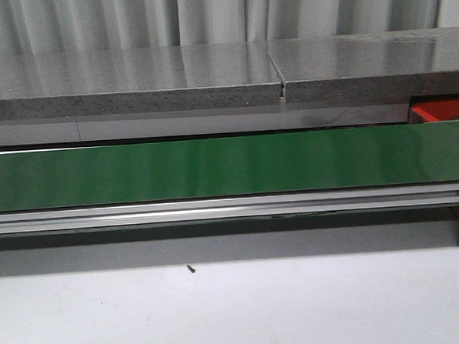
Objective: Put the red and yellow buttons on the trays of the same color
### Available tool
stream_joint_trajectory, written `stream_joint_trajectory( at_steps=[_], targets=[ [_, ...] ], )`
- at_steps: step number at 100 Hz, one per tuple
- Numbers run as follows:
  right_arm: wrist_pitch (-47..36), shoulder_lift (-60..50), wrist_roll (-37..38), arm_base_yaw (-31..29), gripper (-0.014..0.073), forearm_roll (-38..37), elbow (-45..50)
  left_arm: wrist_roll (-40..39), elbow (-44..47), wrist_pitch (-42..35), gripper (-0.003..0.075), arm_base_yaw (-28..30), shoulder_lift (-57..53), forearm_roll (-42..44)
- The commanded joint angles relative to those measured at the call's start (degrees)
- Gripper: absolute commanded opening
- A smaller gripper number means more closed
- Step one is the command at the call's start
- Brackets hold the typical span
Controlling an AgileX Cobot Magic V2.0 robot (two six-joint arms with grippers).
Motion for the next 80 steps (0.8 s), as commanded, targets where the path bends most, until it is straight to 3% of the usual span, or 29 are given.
stream_joint_trajectory(
  at_steps=[1,80],
  targets=[
    [-4.1,-0.1,-0.6,0.2,-0.0115,0.7,-1.4,-1.5,-2.0,-2.0,0.0546,0.1,-0.5,0.4],
    [-4.1,-0.1,-0.6,0.2,-0.0115,0.7,-1.4,-1.5,-15.6,-6.5,0.0545,-0.9,17.8,0.4]
  ],
)
